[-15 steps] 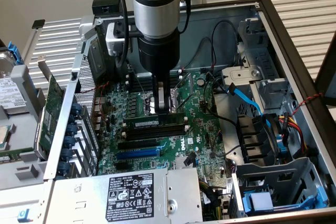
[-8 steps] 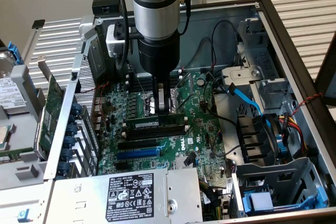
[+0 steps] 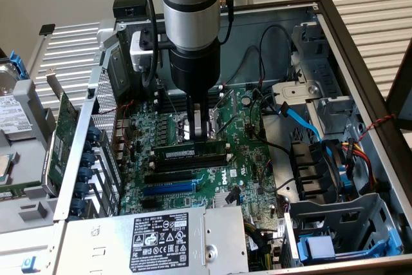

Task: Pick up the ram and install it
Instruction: 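Insert the ram into the slot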

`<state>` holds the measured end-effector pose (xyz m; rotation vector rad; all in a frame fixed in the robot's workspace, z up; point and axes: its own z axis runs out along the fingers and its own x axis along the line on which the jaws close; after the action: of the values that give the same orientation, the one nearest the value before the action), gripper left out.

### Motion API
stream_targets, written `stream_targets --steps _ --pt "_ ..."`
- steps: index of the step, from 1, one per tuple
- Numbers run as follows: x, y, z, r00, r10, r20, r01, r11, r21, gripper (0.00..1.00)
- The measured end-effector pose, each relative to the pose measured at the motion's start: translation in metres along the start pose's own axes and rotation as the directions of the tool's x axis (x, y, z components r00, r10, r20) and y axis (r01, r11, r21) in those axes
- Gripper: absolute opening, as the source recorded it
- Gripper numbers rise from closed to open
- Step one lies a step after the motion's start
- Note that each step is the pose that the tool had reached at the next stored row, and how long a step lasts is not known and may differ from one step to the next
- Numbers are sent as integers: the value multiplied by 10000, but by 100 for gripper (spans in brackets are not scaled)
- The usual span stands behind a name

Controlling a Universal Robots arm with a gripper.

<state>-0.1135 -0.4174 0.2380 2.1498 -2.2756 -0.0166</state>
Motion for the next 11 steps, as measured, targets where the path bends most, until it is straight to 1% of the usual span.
stream_targets --steps 11 --pt "1 1 22 10000 -59 -1 59 10000 0 12"
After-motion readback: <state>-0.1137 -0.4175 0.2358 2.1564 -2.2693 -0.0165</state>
